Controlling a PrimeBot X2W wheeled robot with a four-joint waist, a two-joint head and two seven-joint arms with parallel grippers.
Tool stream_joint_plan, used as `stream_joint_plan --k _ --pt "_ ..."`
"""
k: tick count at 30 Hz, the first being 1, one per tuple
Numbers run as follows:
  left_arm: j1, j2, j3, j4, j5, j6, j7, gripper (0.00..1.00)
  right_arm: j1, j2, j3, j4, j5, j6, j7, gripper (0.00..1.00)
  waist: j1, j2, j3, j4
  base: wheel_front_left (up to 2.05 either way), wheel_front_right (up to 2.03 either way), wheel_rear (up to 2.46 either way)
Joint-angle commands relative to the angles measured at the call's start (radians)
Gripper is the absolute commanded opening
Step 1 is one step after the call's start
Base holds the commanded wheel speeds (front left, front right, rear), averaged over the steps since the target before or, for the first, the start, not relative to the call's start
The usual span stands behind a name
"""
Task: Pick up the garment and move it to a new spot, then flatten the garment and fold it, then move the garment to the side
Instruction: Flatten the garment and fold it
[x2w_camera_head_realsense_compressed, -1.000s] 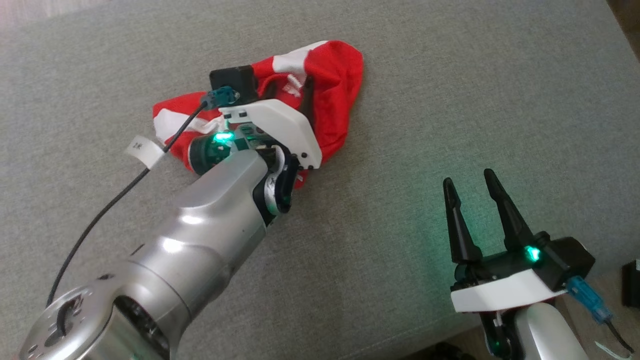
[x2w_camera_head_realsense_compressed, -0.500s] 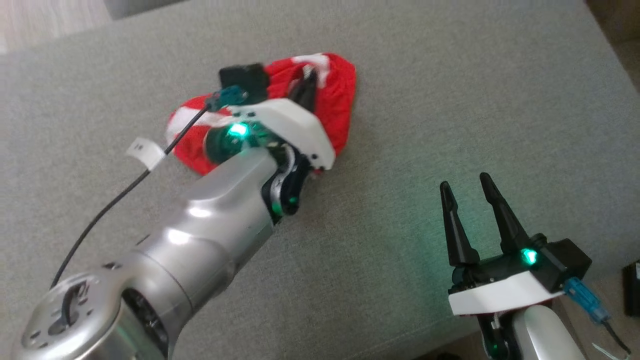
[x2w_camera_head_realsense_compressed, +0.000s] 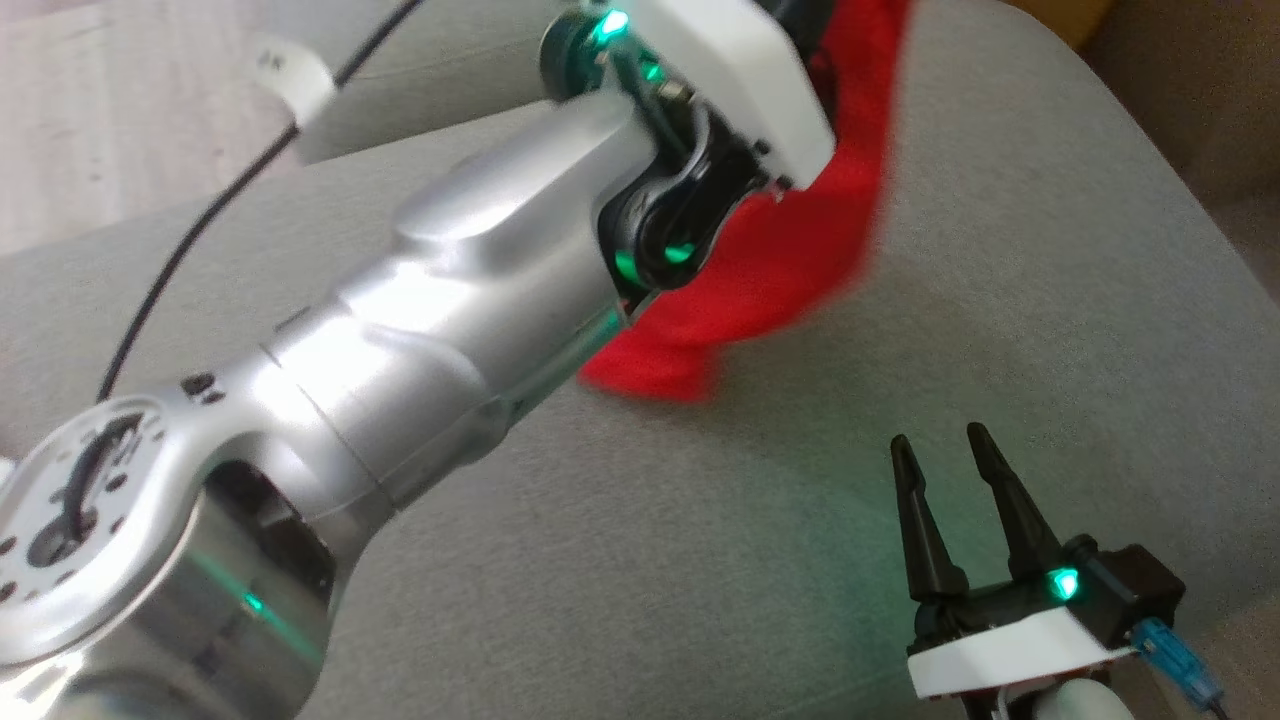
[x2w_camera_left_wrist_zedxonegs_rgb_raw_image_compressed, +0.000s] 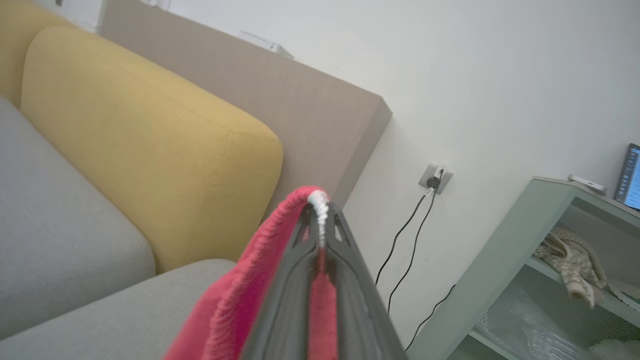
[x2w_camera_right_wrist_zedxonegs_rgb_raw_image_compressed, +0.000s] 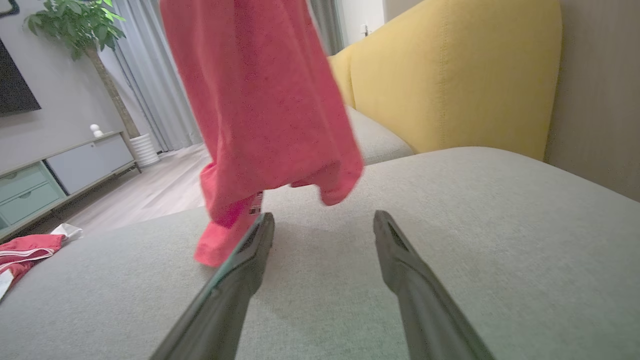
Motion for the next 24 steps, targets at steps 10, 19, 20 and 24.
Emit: stream_joint_plan --k 10,19,20,24 --pt "0.256 0.242 -0.035 -0.109 0.039 0.043 0.032 0.0 -0.025 -0.006 0.045 -0.046 0.018 0.008 -0.006 1.0 0.0002 0.0 0.026 0.126 0.0 0.0 0.0" --pt "0.55 0.439 -0.043 -0.172 0.108 0.089 -0.117 0.0 -0.068 -0.008 0.051 0.028 0.114 0.008 -0.006 1.0 0.0002 0.0 0.094 0.203 0.0 0.0 0.0" --pt "0.558 0.448 -0.043 -0.172 0.115 0.092 -0.123 0.0 -0.082 -0.013 0.054 0.045 0.134 0.008 -0.006 1.0 0.0002 0.0 0.097 0.21 0.0 0.0 0.0" --pt "0.566 0.475 -0.037 -0.16 0.152 0.101 -0.143 0.0 -0.174 -0.068 0.105 0.152 0.236 0.008 0.011 1.0 0.0002 0.0 0.111 0.229 0.0 0.0 0.0"
